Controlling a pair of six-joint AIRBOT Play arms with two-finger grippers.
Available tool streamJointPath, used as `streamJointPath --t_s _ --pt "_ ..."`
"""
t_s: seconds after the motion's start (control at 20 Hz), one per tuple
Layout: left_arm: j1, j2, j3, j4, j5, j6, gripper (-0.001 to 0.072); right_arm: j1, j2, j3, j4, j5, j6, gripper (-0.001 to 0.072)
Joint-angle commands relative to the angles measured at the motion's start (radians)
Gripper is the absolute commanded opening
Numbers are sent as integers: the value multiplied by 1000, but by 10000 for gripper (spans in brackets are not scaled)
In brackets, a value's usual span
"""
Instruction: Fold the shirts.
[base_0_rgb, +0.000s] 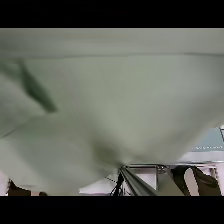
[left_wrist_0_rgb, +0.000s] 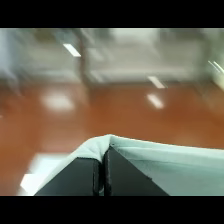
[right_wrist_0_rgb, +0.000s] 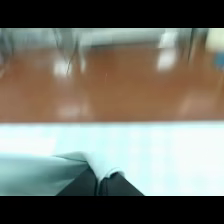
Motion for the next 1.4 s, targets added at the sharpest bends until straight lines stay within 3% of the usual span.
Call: streamJointPath --t_s 0.0,0.2,0.4,0.6,0.75,0.95,1.15,1.35 --pt "-9 -120 -221 -254 15 105 24 0 -48 -264 89 -27 -69 20" --pt "-133 -412 -309 -257 194 109 24 0 -222 -533 294 -225 -264 20" --pt "-291 -723 -242 -258 425 104 24 0 -523 -517 421 -366 -344 20" --pt "-358 -990 -82 -258 435 -49 24 54 -801 -356 477 -369 -345 20" --pt "-378 -1117 25 -259 521 -67 25 143 -975 -221 476 -468 -293 20" --pt "-371 -1233 142 -258 519 -98 25 174 -1133 -77 473 -491 -155 20" --pt "-362 -1313 172 -258 497 -98 25 174 -1200 -31 469 -489 -146 20" --pt "-338 -1352 172 -259 351 -98 25 174 -1223 -31 395 -460 -152 20"
